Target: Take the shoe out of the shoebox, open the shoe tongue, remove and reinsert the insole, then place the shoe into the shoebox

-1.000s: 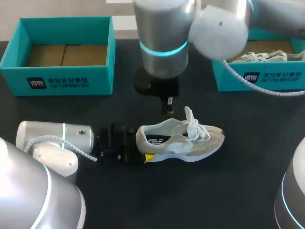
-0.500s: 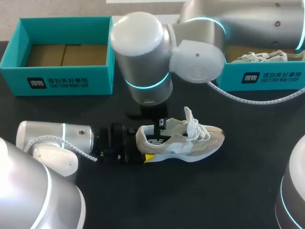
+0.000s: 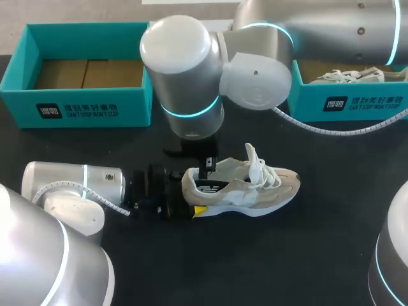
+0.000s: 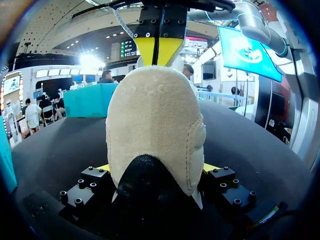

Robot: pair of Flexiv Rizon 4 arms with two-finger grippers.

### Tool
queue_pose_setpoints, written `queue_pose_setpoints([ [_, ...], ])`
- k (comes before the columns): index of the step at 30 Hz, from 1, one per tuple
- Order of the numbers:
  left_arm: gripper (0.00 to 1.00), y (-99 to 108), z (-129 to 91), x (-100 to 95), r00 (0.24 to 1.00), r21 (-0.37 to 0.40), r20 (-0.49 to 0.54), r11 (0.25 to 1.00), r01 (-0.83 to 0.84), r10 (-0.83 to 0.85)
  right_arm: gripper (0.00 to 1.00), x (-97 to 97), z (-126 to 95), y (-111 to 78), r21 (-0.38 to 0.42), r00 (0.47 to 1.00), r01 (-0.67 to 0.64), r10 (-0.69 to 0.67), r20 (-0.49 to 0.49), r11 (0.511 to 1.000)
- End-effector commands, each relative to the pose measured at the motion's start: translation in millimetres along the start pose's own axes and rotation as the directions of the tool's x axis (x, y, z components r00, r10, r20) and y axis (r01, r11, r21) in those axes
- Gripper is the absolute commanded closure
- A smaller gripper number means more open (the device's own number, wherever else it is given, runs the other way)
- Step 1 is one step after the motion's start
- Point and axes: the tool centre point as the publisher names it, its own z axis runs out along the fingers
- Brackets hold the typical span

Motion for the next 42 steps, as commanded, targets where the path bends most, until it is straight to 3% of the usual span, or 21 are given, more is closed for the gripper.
queue_pose_setpoints([
  [1,1.00,0,0,0.1,1.000,-0.002,0.000,1.000,0.000,0.000,1.00,-0.5,24,-5.2,-0.029,1.000,-0.014,0.014,0.000,0.999],
  [13,1.00,0,0,0.1,1.000,-0.002,0.000,1.000,0.000,0.000,1.00,-5.2,58,-16.1,-0.042,0.999,-0.013,0.011,-0.041,0.999],
  [26,1.00,0,0,0.1,1.000,-0.002,0.000,1.000,0.000,0.000,1.00,-3.1,67,-16.7,-0.024,0.998,-0.029,0.028,-0.049,0.999],
  [28,1.00,0,0,0.1,1.000,-0.002,0.000,1.000,0.000,0.000,0.93,-4.8,69,-16.9,-0.020,0.998,-0.032,0.031,-0.047,0.999],
  [30,1.00,0,0,0.1,1.000,-0.002,0.000,1.000,0.000,0.000,0.73,-5.6,71,-15.9,-0.021,0.998,-0.027,0.026,-0.050,0.999],
  [31,1.00,0,0,0.1,1.000,-0.002,0.000,1.000,0.000,0.000,0.71,-6.2,73,-15.3,-0.029,0.998,-0.016,0.014,-0.062,0.999],
  [42,1.00,0,0,0.1,1.000,-0.002,0.000,1.000,0.000,0.000,0.72,-2.9,93,-8.3,-0.034,0.995,0.018,-0.021,-0.101,0.999],
])
